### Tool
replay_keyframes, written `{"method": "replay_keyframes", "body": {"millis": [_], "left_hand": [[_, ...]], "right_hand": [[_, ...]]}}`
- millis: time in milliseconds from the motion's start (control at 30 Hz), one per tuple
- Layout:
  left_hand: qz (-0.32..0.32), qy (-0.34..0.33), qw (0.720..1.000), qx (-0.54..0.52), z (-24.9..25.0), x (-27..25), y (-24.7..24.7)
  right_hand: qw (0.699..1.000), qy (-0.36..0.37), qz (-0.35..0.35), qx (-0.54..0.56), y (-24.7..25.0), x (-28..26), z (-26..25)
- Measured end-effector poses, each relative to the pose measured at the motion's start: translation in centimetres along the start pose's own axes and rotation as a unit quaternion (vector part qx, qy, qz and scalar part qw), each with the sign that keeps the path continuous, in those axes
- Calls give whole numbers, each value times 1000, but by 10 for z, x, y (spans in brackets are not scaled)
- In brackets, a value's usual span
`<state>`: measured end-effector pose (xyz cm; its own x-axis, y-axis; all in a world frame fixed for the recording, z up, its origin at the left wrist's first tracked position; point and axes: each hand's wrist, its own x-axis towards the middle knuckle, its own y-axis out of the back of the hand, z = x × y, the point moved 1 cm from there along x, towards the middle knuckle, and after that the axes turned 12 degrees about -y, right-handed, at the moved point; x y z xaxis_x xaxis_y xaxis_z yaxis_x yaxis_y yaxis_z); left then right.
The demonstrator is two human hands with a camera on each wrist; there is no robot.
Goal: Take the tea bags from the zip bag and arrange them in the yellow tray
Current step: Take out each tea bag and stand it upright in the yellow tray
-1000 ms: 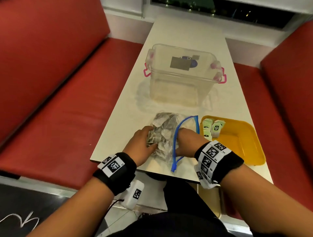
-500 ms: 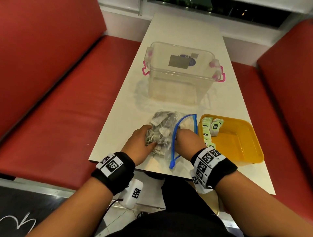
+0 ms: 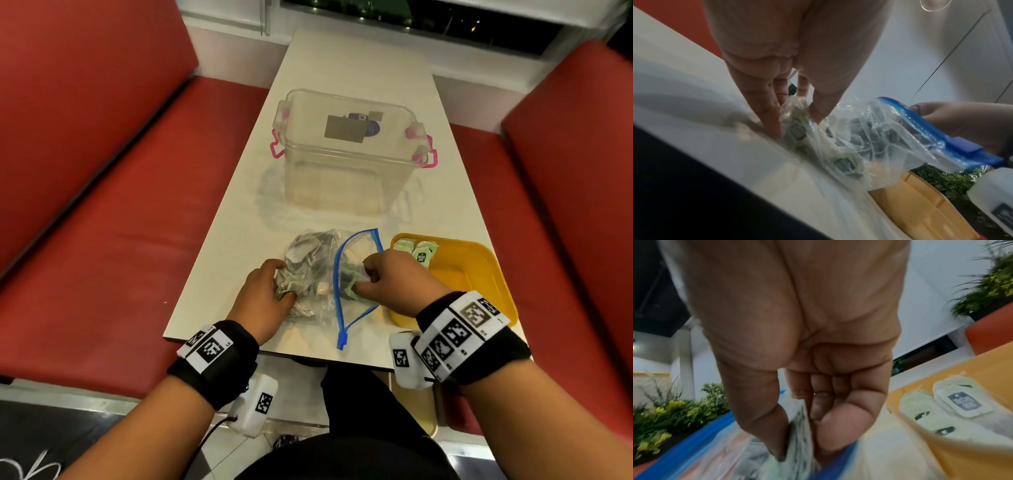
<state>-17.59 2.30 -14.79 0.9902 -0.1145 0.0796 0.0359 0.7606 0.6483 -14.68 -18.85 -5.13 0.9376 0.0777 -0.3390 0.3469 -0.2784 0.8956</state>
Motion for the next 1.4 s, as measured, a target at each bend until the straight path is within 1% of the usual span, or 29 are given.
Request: {"method": "replay_keyframes", "body": {"millis": [167, 333, 433, 500, 567, 633, 667, 733, 767, 833, 867, 933, 967, 1000, 1033, 1067, 1133, 1167, 1267, 1400], "left_hand": [[9, 12, 1000, 0, 3, -1, 2], [-9, 25, 1000, 16, 7, 1, 10], [23, 17, 998, 64, 19, 5, 20], [51, -2, 996, 71, 35, 11, 28], [78, -41, 995, 38, 54, 20, 34], [92, -99, 991, -25, 75, 31, 38], [84, -120, 987, -64, 86, 37, 38], [29, -133, 978, -155, 106, 49, 35], [-7, -124, 970, -207, 114, 56, 32], [-81, -70, 944, -313, 129, 66, 26], [-117, -30, 922, -368, 134, 68, 23], [-182, 50, 855, -483, 140, 70, 18], [-207, 82, 822, -524, 141, 67, 16], [-226, 102, 800, -547, 140, 65, 14], [-235, 114, 786, -560, 138, 62, 12], [-242, 121, 781, -562, 136, 59, 10], [-245, 124, 778, -564, 131, 56, 6], [-238, 122, 782, -562, 129, 56, 3], [-186, 111, 813, -541, 123, 55, -5], [-119, 98, 822, -548, 118, 54, -12]], "right_hand": [[990, -49, -13, 133, 9, 5, 19], [974, -55, -32, 217, 15, 4, 31], [966, -48, -47, 251, 24, 1, 40], [965, -35, -53, 255, 34, -1, 46], [965, -11, -67, 252, 43, -2, 47], [967, 13, -81, 243, 52, -4, 45], [968, 26, -88, 235, 57, -5, 42], [969, 55, -105, 217, 66, -5, 35], [965, 70, -119, 223, 71, -6, 31], [957, 93, -146, 232, 79, -7, 24], [957, 99, -150, 227, 82, -8, 20], [960, 107, -151, 212, 87, -6, 17], [962, 103, -150, 202, 88, -4, 16], [966, 95, -149, 188, 89, -2, 17], [970, 87, -145, 175, 89, 1, 17], [974, 81, -138, 163, 89, 3, 17], [979, 62, -118, 156, 86, 9, 20], [981, 49, -102, 160, 85, 10, 22], [980, 34, -57, 189, 82, 13, 25], [967, 10, 3, 256, 72, 16, 30]]}}
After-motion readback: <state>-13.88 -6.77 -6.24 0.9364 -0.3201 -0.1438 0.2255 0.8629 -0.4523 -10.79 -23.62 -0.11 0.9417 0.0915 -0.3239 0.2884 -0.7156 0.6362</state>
